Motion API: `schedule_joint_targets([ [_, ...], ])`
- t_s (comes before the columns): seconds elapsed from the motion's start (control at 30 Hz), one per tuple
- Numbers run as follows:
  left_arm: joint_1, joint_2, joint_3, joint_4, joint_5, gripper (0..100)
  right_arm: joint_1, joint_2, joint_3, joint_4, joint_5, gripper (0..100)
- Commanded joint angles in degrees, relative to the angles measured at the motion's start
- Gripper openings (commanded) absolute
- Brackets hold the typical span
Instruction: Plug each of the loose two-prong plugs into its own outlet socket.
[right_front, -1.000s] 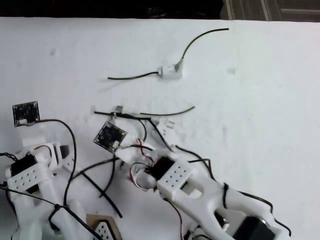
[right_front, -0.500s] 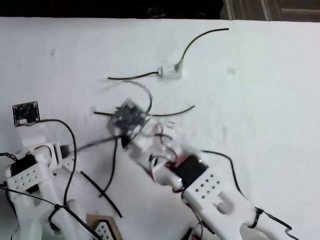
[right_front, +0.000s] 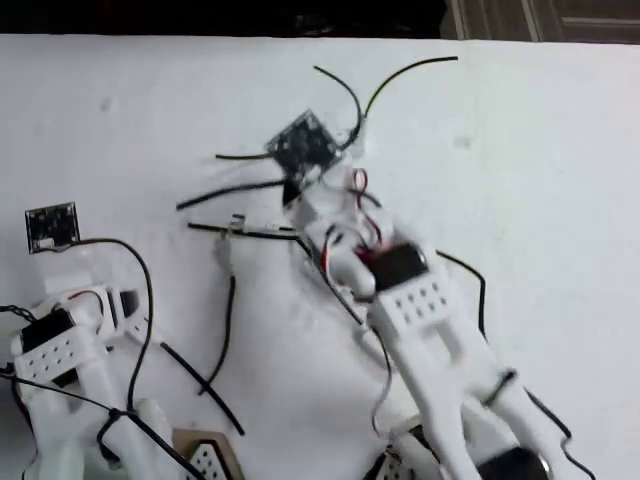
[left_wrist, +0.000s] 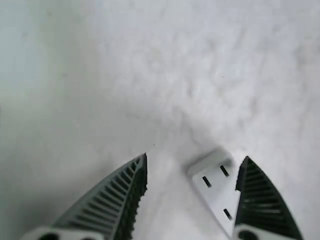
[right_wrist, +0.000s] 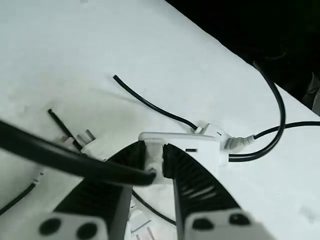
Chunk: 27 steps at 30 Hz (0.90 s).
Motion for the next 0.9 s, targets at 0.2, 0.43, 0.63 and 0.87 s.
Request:
schedule_joint_targets([
  [0.2, -0.1, -1.2, -0.2, -1.0, 0.3, 29, 5.1, 26.0, -18.3, -7.5, 0.4, 1.8],
  [0.43, -0.1, -1.2, 0.1, -1.0, 0.3, 29, 4.8, 35.9, -24.6, -5.2, 0.5, 11.6],
  [0.63, -0.1, -1.5, 0.4, -1.1, 0.3, 29, 4.8, 31.3, -24.7, 6.4, 0.5, 19.6],
  [0.87, -0.1, -1.5, 0.4, -1.1, 0.3, 29, 5.4, 17.7, -24.6, 26.6, 0.5, 12.2],
])
